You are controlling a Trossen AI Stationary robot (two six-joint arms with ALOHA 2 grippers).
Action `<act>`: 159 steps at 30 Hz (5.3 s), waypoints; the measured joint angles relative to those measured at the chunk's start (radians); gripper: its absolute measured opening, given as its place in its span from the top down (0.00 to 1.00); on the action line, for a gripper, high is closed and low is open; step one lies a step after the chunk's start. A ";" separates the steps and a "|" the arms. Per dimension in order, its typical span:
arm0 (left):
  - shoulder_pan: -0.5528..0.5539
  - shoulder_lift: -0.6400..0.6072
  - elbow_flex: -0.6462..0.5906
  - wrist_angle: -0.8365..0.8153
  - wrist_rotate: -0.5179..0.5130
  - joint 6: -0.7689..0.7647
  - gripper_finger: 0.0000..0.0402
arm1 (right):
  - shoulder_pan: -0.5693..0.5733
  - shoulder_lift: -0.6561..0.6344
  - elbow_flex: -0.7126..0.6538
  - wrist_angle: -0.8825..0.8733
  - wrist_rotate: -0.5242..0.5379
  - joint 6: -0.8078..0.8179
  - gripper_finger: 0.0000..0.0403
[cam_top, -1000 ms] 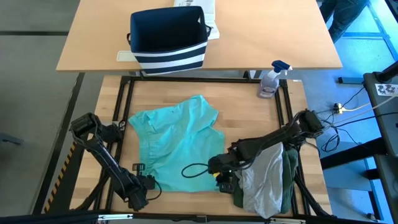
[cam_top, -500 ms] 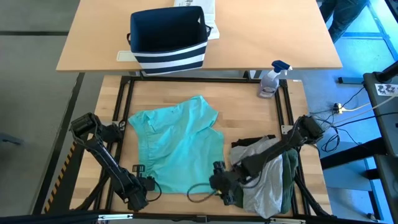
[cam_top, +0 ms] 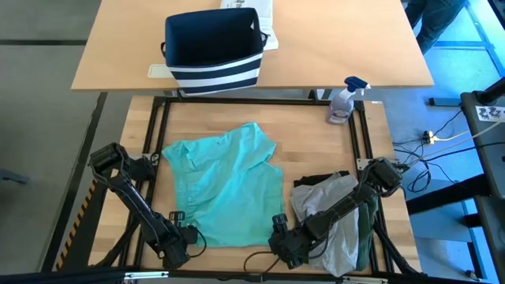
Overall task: Fold Laundry from Bin
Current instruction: Fold the blue shorts
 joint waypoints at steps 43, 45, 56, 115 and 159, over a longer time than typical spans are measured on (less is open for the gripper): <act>-0.001 -0.093 0.575 -0.331 0.053 0.008 0.99 | -0.162 -0.385 0.373 -0.724 -0.016 -0.105 1.00; 0.001 -0.095 0.574 -0.329 0.031 -0.008 0.99 | -0.187 -0.420 0.373 -0.731 -0.004 -0.106 1.00; 0.013 -0.107 0.575 -0.518 -0.072 -0.070 0.99 | -0.401 -0.501 0.373 -0.724 -0.035 -0.279 1.00; 0.106 -0.694 -0.139 -0.646 -0.142 -0.961 0.99 | -1.052 -0.012 0.464 -0.135 -0.377 -0.743 1.00; 0.060 -0.358 0.055 -0.652 -0.382 0.313 0.53 | -0.976 0.072 0.879 -0.767 -0.269 -0.603 0.47</act>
